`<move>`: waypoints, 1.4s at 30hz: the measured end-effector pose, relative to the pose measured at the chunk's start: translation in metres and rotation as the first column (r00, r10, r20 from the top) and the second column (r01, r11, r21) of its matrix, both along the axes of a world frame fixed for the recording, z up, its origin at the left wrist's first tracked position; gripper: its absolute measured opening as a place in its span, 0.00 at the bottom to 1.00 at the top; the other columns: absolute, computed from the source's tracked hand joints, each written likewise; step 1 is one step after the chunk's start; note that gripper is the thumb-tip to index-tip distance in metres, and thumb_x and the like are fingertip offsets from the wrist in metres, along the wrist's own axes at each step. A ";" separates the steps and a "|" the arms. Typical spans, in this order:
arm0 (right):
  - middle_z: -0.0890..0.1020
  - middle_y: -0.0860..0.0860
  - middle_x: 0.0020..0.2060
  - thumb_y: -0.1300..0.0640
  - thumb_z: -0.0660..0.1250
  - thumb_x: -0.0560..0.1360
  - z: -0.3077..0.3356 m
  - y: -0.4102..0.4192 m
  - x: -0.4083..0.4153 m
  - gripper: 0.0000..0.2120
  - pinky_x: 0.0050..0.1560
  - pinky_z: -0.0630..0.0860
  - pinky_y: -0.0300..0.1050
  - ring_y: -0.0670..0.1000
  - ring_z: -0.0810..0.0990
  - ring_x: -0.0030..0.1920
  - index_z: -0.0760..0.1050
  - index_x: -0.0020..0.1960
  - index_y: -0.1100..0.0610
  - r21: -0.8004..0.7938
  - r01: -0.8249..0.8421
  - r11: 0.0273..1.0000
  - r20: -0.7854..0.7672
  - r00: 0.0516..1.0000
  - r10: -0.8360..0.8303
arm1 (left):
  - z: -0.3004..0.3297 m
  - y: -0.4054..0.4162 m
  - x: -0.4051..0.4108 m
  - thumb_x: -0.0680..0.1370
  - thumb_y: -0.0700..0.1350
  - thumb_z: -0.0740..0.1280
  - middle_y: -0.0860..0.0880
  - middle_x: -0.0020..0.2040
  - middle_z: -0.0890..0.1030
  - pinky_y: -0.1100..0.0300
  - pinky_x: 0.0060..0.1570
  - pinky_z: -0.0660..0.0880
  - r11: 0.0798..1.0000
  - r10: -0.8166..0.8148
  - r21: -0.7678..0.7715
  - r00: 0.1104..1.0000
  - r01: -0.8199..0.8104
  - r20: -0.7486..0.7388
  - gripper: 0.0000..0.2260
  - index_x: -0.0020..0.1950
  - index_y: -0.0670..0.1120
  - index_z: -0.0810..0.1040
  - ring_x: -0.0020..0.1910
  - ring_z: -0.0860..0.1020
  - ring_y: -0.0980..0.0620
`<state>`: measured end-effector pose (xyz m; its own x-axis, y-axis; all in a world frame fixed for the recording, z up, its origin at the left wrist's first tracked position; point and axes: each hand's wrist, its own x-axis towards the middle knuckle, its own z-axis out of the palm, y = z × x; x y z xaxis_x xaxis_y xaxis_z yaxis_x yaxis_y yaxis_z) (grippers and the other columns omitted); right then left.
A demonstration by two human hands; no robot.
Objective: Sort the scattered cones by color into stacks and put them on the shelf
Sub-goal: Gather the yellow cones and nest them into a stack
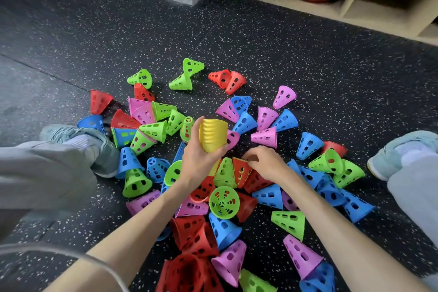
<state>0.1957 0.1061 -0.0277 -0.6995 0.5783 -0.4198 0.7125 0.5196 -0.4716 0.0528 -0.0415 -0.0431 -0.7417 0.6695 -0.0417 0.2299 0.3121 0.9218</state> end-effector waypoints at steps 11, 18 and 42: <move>0.83 0.47 0.52 0.50 0.73 0.77 0.017 0.001 0.007 0.03 0.46 0.68 0.45 0.49 0.76 0.50 0.81 0.49 0.48 0.148 0.134 0.980 -0.067 0.990 -0.125 | 0.008 -0.005 0.013 0.72 0.57 0.78 0.52 0.61 0.74 0.54 0.38 0.82 0.993 -0.109 -0.046 0.993 0.107 -0.053 0.42 0.78 0.64 0.55 0.45 0.80 0.51; 0.81 0.41 0.41 0.44 0.75 0.74 0.018 0.002 0.014 0.12 0.46 0.71 0.48 0.51 0.78 0.52 0.77 0.38 0.48 0.069 0.280 0.958 -0.202 0.944 -0.261 | 0.013 -0.005 0.017 0.72 0.58 0.78 0.51 0.64 0.73 0.60 0.36 0.80 0.994 -0.108 -0.038 0.992 0.106 -0.061 0.42 0.78 0.63 0.55 0.47 0.79 0.51; 0.84 0.40 0.43 0.54 0.70 0.80 0.054 0.013 0.007 0.04 0.41 0.71 0.25 0.31 0.80 0.41 0.83 0.48 0.47 -0.174 0.129 0.976 -0.529 0.824 -0.203 | 0.028 -0.013 0.037 0.72 0.59 0.77 0.52 0.71 0.73 0.45 0.58 0.79 0.959 -0.270 -0.131 0.952 0.251 -0.147 0.45 0.80 0.69 0.50 0.61 0.76 0.49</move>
<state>0.2022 0.1188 0.0265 -0.7335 0.6750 -0.0792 0.3937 0.3271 -0.8591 0.0898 -0.0542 -0.0148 -0.5448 0.8383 -0.0200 0.4596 0.3185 0.8291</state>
